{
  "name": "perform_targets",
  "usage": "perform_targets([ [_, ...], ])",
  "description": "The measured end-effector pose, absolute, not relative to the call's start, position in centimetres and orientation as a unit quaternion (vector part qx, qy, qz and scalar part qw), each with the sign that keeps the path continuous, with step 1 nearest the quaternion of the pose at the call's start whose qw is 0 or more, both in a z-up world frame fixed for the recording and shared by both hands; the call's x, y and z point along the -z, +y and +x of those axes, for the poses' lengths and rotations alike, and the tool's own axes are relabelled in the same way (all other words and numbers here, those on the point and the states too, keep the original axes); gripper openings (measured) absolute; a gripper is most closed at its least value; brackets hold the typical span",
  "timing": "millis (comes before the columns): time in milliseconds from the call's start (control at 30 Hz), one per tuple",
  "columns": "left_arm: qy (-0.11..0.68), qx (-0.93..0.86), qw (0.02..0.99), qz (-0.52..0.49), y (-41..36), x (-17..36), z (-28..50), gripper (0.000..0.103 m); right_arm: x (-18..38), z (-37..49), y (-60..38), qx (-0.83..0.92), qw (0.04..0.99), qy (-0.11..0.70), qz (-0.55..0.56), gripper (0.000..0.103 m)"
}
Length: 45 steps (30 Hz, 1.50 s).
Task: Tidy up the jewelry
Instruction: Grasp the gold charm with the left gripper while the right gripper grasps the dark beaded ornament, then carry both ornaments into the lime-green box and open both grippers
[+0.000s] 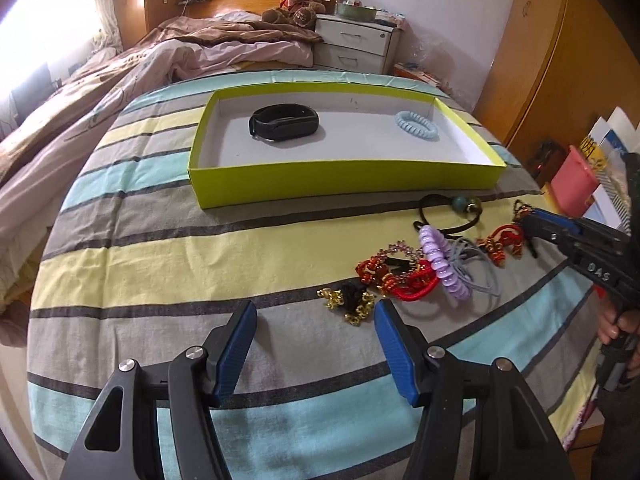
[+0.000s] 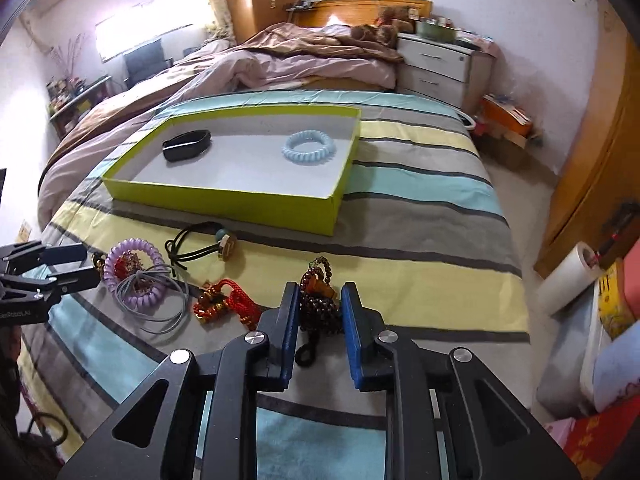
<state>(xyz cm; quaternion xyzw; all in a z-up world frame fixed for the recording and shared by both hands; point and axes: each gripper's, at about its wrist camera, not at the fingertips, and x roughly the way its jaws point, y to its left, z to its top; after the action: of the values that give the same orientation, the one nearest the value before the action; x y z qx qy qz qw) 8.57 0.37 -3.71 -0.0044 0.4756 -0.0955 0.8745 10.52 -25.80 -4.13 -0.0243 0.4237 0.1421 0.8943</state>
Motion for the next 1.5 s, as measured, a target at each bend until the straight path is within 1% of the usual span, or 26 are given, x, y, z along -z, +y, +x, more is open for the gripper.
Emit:
perform_targets([
  [333,0.472,0.092,0.877,0.018,-0.4,4.0,9.1,0.061,3.6,9.5,-26.7,-0.132,0.903,0.409,0.004,0.022],
  [400,0.471,0.091,0.877,0.024,-0.5,3.9,8.9,0.057,3.5,9.4,-26.6,-0.132,0.903,0.408,0.008,0.022],
  [500,0.467,0.096,0.879,0.028,-0.7,3.8,8.8,0.045,3.3,9.3,-26.4,-0.133,0.904,0.406,0.010,0.022],
  [533,0.466,0.097,0.879,0.028,-0.7,3.8,8.8,0.036,3.3,9.2,-26.4,-0.133,0.904,0.405,0.011,0.022],
  [567,0.465,0.097,0.880,0.027,-0.7,3.7,8.9,0.032,3.2,9.1,-26.3,-0.133,0.905,0.404,0.011,0.022],
  [600,0.465,0.097,0.880,0.025,-0.5,3.7,8.9,0.030,3.2,9.0,-26.2,-0.134,0.905,0.403,0.011,0.022],
  [767,0.461,0.105,0.881,0.011,0.0,3.6,8.8,0.026,3.1,8.7,-26.2,-0.131,0.906,0.402,0.016,0.022],
  [1033,0.450,0.104,0.887,-0.001,0.7,3.0,8.5,0.026,2.4,8.3,-26.0,-0.128,0.910,0.393,0.021,0.022],
  [1267,0.433,0.097,0.896,-0.009,1.7,1.2,8.6,0.026,1.2,8.3,-25.5,-0.132,0.915,0.381,0.018,0.022],
  [1500,0.416,0.093,0.905,-0.014,2.7,-0.9,10.4,0.026,-0.8,10.2,-24.3,-0.147,0.919,0.366,0.019,0.022],
])
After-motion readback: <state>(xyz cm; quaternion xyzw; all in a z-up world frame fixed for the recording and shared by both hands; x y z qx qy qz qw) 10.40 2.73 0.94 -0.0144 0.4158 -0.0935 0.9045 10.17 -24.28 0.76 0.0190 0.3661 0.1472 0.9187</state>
